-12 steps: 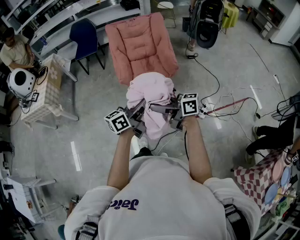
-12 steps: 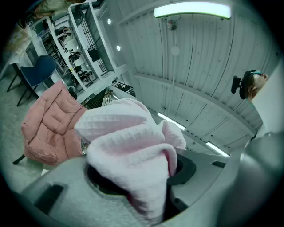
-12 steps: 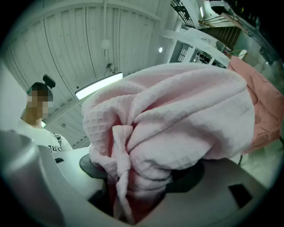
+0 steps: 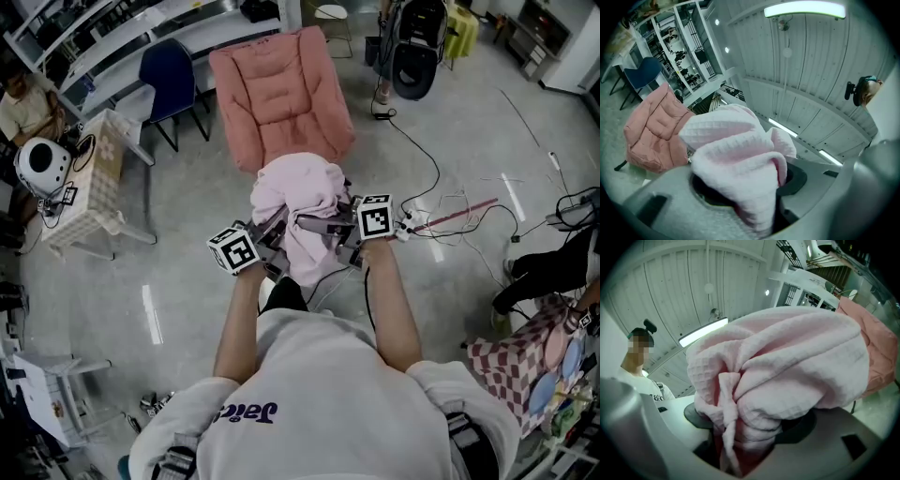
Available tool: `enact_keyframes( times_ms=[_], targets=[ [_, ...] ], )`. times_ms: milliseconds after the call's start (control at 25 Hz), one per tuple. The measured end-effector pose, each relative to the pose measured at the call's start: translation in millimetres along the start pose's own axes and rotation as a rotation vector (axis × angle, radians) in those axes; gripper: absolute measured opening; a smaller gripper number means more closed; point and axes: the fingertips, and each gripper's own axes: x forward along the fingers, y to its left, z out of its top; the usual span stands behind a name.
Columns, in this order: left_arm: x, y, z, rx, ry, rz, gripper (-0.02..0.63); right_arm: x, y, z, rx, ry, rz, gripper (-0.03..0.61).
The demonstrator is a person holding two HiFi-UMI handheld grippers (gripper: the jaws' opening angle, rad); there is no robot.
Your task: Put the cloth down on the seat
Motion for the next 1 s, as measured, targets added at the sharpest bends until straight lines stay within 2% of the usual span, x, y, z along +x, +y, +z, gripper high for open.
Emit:
enact_keyframes(
  times_ms=[200, 440, 760, 1000],
  targets=[
    [20, 13, 9, 0.012, 0.013, -0.021, 0.209, -4, -17, 19, -0.013, -0.035, -0.008, 0.341],
    [55, 63, 30, -0.027, 0.035, -0.036, 0.209, 4, -69, 53, 0.019, -0.063, -0.045, 0.341],
    [108, 136, 112, -0.041, 0.034, -0.09, 0.209, 46, -140, 142, -0.001, -0.069, -0.092, 0.341],
    [126, 193, 165, -0.06, 0.026, -0.106, 0.209, 89, -192, 188, -0.007, -0.058, -0.117, 0.341]
  ],
)
